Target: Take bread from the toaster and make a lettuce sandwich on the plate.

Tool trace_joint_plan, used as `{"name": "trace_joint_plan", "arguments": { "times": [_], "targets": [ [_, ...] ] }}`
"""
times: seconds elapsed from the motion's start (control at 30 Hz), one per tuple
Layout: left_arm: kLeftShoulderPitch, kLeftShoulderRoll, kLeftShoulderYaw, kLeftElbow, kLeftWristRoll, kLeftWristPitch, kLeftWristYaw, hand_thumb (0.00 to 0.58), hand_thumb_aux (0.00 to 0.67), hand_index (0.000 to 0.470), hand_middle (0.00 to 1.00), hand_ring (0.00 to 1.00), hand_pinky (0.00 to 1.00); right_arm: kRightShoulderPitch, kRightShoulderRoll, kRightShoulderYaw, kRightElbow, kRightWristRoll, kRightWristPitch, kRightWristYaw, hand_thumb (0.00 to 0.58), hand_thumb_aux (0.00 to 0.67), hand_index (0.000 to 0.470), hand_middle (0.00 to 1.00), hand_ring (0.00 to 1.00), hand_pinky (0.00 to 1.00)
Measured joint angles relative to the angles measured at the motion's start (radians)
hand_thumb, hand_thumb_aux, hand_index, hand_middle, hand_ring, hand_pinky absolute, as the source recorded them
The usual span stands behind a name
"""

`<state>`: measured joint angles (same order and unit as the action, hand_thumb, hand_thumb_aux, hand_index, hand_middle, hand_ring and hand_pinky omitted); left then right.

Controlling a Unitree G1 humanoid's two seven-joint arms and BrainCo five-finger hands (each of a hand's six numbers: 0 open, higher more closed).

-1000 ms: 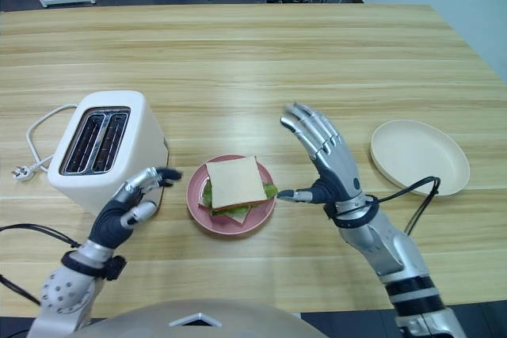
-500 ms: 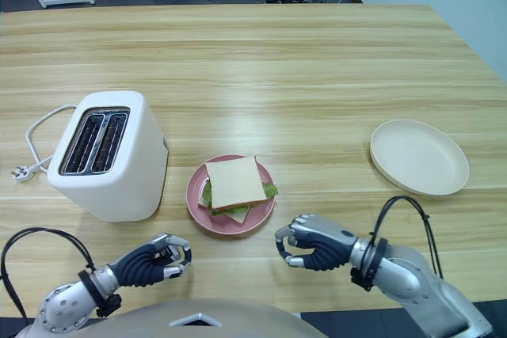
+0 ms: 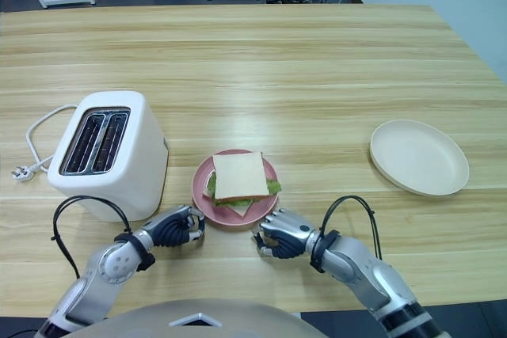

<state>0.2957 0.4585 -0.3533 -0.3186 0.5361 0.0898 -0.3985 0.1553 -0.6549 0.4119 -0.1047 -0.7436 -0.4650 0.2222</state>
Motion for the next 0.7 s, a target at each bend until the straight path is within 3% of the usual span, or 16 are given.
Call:
{"name": "trace_joint_plan", "arguments": {
  "times": [0.1, 0.13, 0.17, 0.2, 0.23, 0.27, 0.3, 0.33, 0.37, 0.43, 0.47, 0.5, 0.7],
  "targets": [
    [-0.089, -0.053, -0.024, 0.084, 0.028, 0.007, 0.036, 0.58, 0.67, 0.47, 1.0, 1.0, 1.0, -0.13, 0.066, 0.027, 0.138, -0.079, -0.001, -0.105, 0.58, 0.67, 0.47, 1.0, 1.0, 1.0],
    [-0.111, -0.063, -0.031, 0.105, 0.035, 0.008, 0.046, 0.573, 0.596, 0.418, 1.0, 1.0, 1.0, -0.171, 0.079, 0.036, 0.182, -0.101, -0.003, -0.136, 0.58, 0.67, 0.47, 1.0, 1.0, 1.0],
    [-0.138, -0.077, -0.037, 0.134, 0.045, 0.01, 0.059, 0.521, 0.457, 0.321, 1.0, 1.0, 1.0, -0.221, 0.094, 0.047, 0.237, -0.13, -0.001, -0.172, 0.58, 0.67, 0.47, 1.0, 1.0, 1.0],
    [-0.166, -0.094, -0.043, 0.162, 0.058, 0.016, 0.074, 0.484, 0.397, 0.278, 1.0, 1.0, 1.0, -0.266, 0.108, 0.056, 0.289, -0.152, 0.002, -0.205, 0.58, 0.67, 0.47, 1.0, 1.0, 1.0],
    [-0.192, -0.105, -0.051, 0.189, 0.072, 0.021, 0.09, 0.458, 0.363, 0.254, 0.83, 0.83, 0.83, -0.306, 0.12, 0.063, 0.338, -0.171, 0.004, -0.238, 0.58, 0.67, 0.47, 1.0, 1.0, 1.0],
    [-0.218, -0.12, -0.053, 0.22, 0.077, 0.026, 0.108, 0.34, 0.239, 0.168, 0.43, 0.43, 0.43, -0.345, 0.132, 0.07, 0.391, -0.187, 0.006, -0.272, 0.58, 0.67, 0.47, 1.0, 1.0, 1.0],
    [-0.239, -0.133, -0.054, 0.245, 0.085, 0.03, 0.124, 0.23, 0.15, 0.105, 0.2, 0.2, 0.2, -0.377, 0.139, 0.076, 0.434, -0.202, 0.007, -0.3, 0.58, 0.67, 0.47, 1.0, 1.0, 1.0],
    [-0.258, -0.145, -0.056, 0.273, 0.092, 0.033, 0.152, 0.0, 0.0, 0.0, 0.0, 0.0, 0.0, -0.402, 0.144, 0.086, 0.474, -0.21, 0.007, -0.329, 0.58, 0.67, 0.47, 0.99, 0.99, 0.99],
    [-0.276, -0.158, -0.055, 0.3, 0.099, 0.039, 0.18, 0.0, 0.0, 0.0, 0.0, 0.0, 0.0, -0.424, 0.148, 0.093, 0.507, -0.222, 0.006, -0.359, 0.552, 0.523, 0.367, 0.0, 0.0, 0.0],
    [-0.286, -0.174, -0.043, 0.318, 0.099, 0.046, 0.21, 0.0, 0.0, 0.0, 0.0, 0.0, 0.0, -0.441, 0.146, 0.102, 0.53, -0.244, 0.008, -0.397, 0.438, 0.339, 0.238, 0.0, 0.0, 0.0],
    [-0.281, -0.18, -0.033, 0.31, 0.086, 0.048, 0.213, 0.0, 0.0, 0.0, 0.0, 0.0, 0.0, -0.438, 0.14, 0.103, 0.521, -0.248, 0.008, -0.404, 0.148, 0.092, 0.065, 0.0, 0.0, 0.0],
    [-0.27, -0.182, -0.025, 0.291, 0.069, 0.051, 0.212, 0.0, 0.0, 0.0, 0.0, 0.0, 0.0, -0.424, 0.13, 0.099, 0.493, -0.244, 0.008, -0.399, 0.0, 0.0, 0.0, 0.0, 0.0, 0.0],
    [-0.053, -0.142, 0.041, 0.009, -0.072, -0.054, 0.193, 0.0, 0.0, 0.0, 0.0, 0.0, 0.0, -0.123, -0.016, -0.116, 0.066, 0.074, -0.048, -0.317, 0.0, 0.0, 0.0, 0.0, 0.0, 0.0]
  ]
}}
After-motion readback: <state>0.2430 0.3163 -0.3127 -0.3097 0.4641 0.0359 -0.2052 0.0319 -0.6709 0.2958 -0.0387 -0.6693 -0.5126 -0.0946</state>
